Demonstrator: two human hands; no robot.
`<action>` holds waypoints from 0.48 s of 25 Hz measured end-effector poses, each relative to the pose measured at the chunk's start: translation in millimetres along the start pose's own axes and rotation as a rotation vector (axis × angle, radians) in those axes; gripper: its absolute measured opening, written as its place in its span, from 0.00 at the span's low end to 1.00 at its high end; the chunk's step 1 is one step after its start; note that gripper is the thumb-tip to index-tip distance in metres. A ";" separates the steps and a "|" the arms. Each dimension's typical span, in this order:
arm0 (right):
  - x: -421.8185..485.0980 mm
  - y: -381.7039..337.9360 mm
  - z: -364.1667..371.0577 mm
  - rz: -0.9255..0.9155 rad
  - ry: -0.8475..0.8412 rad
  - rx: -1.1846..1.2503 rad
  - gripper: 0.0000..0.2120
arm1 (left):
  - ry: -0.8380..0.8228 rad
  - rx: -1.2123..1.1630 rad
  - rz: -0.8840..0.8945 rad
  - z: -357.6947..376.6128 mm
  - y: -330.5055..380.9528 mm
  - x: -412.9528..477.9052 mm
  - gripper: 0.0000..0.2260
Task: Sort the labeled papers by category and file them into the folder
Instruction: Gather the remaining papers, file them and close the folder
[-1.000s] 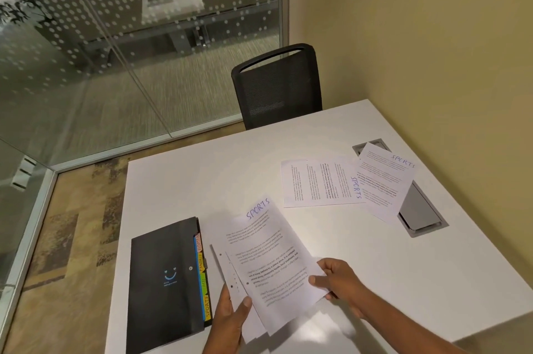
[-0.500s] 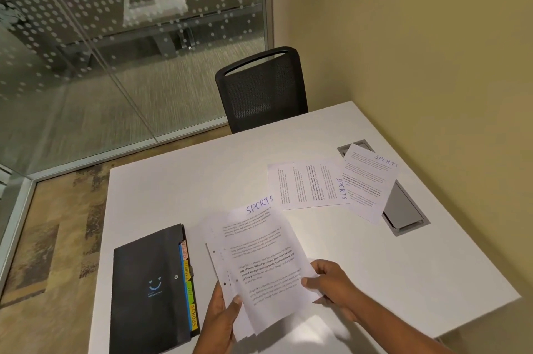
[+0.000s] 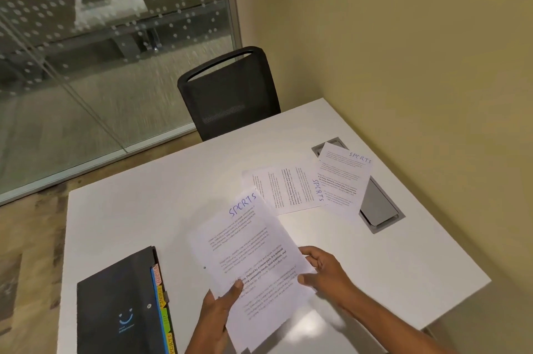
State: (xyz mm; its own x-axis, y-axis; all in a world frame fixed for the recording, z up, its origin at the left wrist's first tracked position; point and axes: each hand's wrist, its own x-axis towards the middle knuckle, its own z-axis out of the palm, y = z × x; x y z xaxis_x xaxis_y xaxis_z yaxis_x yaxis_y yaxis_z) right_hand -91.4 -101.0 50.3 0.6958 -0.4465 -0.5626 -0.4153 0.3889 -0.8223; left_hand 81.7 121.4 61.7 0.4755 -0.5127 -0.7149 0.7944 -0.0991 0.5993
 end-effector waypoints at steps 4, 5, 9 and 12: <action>20.0 -10.8 -26.9 0.016 0.023 0.090 0.19 | 0.047 0.077 0.029 22.4 1.5 23.6 0.21; 32.2 -14.7 -38.8 0.041 0.115 0.077 0.23 | 0.055 0.072 0.042 26.0 2.2 28.8 0.22; 89.1 -20.4 -104.7 0.205 0.615 -0.127 0.32 | 0.083 0.048 0.052 28.8 3.1 46.6 0.26; 134.1 -12.9 -156.9 0.418 0.798 -0.374 0.47 | 0.171 0.140 0.072 27.0 4.8 56.3 0.26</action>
State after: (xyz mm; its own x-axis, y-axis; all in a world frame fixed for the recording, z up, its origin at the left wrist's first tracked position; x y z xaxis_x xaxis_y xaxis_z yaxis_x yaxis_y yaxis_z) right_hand -84.7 -292.3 -27.9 -0.0942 -0.7987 -0.5942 -0.7939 0.4205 -0.4393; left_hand 102.0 69.1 34.0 0.5954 -0.3722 -0.7120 0.7016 -0.1910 0.6865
